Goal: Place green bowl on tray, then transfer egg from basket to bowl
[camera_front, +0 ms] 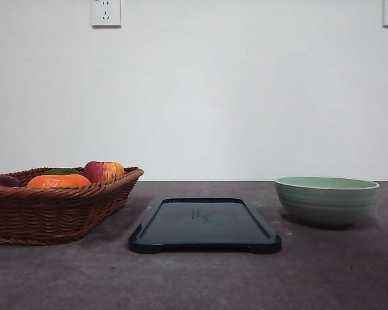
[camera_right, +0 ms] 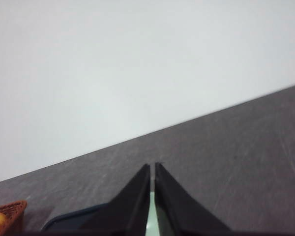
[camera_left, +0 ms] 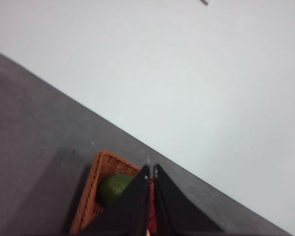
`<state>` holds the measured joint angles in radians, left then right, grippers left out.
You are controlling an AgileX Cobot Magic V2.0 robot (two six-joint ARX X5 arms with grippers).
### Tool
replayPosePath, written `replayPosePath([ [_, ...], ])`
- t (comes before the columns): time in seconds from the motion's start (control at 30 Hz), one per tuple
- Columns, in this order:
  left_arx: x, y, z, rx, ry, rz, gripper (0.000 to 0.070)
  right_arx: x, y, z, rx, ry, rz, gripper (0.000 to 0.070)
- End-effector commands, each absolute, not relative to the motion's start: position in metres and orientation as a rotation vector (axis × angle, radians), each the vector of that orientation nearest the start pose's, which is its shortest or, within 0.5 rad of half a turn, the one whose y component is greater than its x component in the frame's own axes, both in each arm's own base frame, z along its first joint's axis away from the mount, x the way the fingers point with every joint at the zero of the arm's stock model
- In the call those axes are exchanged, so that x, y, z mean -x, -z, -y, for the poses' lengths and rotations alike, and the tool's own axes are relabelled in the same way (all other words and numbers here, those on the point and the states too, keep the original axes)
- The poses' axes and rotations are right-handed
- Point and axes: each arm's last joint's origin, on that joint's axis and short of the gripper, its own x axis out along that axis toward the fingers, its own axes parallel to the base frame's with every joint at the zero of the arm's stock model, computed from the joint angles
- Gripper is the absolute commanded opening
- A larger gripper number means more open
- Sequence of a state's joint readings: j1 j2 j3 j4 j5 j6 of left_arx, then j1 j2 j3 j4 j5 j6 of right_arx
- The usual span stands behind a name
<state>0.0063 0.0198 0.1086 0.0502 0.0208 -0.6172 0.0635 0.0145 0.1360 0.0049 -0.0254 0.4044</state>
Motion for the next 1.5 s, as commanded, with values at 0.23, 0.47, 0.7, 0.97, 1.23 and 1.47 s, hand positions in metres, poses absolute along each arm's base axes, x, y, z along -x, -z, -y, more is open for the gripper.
replayPosePath([
  [0.23, -0.088, -0.247, 0.001, 0.427, 0.041, 0.000, 0.0000, -0.090, -0.251, -0.007, -0.245, -0.113, -0.028, 0.0007],
  [0.47, -0.098, -0.267, 0.004, 0.301, 0.141, -0.226, 0.0000, -0.106, -0.267, -0.011, -0.182, -0.183, -0.202, 0.0007],
  [0.7, -0.109, -0.281, 0.006, 0.170, 0.184, -0.418, 0.0000, -0.123, -0.266, -0.015, -0.122, -0.286, -0.394, 0.0007],
  [0.97, -0.123, -0.289, 0.006, 0.029, 0.222, -0.573, 0.0000, -0.136, -0.252, -0.017, -0.097, -0.345, -0.549, 0.0007],
  [1.23, -0.125, -0.289, 0.006, 0.034, 0.236, -0.577, 0.0352, -0.137, -0.254, -0.017, -0.071, -0.351, -0.533, 0.0307],
  [1.47, -0.125, -0.289, 0.006, 0.035, 0.236, -0.579, 0.0389, -0.138, -0.257, -0.017, -0.129, -0.325, -0.556, 0.0405],
])
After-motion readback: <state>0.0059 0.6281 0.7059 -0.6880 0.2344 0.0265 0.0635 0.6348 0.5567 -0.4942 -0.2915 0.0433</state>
